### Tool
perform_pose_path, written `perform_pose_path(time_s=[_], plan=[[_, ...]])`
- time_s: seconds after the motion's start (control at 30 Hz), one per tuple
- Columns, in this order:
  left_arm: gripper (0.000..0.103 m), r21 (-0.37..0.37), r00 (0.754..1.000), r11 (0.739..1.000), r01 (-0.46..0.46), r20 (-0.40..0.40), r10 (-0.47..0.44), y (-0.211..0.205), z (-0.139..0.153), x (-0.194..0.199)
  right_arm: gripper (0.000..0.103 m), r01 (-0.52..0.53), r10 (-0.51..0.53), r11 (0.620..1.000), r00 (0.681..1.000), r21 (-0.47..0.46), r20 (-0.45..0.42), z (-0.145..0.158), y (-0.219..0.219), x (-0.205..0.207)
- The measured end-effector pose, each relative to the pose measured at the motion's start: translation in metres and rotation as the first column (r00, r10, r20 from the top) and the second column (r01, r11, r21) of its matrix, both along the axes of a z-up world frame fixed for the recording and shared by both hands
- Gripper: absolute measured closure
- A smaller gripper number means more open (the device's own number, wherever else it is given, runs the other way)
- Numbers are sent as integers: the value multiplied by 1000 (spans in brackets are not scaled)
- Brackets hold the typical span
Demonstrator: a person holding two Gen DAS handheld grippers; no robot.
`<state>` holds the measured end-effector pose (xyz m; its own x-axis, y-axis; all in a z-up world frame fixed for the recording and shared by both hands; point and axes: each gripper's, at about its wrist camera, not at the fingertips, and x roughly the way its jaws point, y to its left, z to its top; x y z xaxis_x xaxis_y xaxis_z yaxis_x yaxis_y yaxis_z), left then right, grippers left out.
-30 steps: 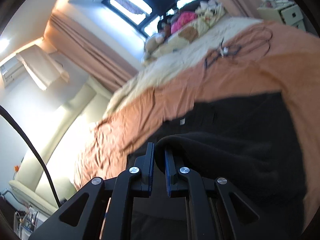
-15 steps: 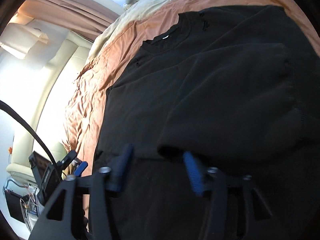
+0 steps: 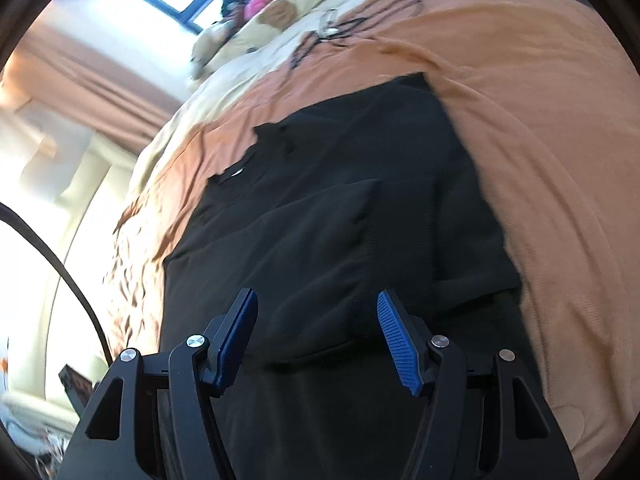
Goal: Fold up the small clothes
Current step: 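Lay the held sleeve across the sweatshirt body and open the right tool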
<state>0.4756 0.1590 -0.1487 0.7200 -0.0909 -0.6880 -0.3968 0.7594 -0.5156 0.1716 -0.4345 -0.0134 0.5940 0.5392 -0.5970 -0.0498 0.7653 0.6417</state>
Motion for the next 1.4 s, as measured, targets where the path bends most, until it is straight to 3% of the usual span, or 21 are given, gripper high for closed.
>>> perform_pose_path(time_s=[0.2, 0.33, 0.43, 0.5, 0.57, 0.67, 0.9, 1.4], plan=[[12, 6, 1000, 1000, -2, -4, 2, 1, -2, 1, 42, 80, -84, 994, 994, -75, -63, -16, -23, 20], [13, -11, 1000, 1000, 5, -6, -6, 2, -5, 4, 42, 98, -102, 994, 992, -53, -80, -21, -40, 28], [18, -48, 1000, 999, 11, -7, -12, 3, -9, 4, 42, 84, -87, 996, 992, -42, -88, -22, -28, 26], [21, -61, 1000, 998, 14, -4, -15, 4, -10, 4, 49, 76, -78, 997, 993, -18, -84, -18, -31, 25], [23, -68, 1000, 998, 17, 1, -17, 5, -10, 4, 77, 67, -68, 998, 995, -5, -80, -15, -20, 21], [26, -90, 1000, 996, 14, 9, -13, 8, -10, 2, 87, 58, -58, 998, 998, -15, -38, -14, 1, 26], [32, -166, 999, 986, -22, 24, 26, 24, -13, -4, 90, -49, 51, 998, 995, -34, 82, -16, 57, -14], [32, -254, 995, 964, -75, 50, 90, 57, -14, -21, 92, -217, 224, 974, 959, -62, 174, 9, 173, 19]])
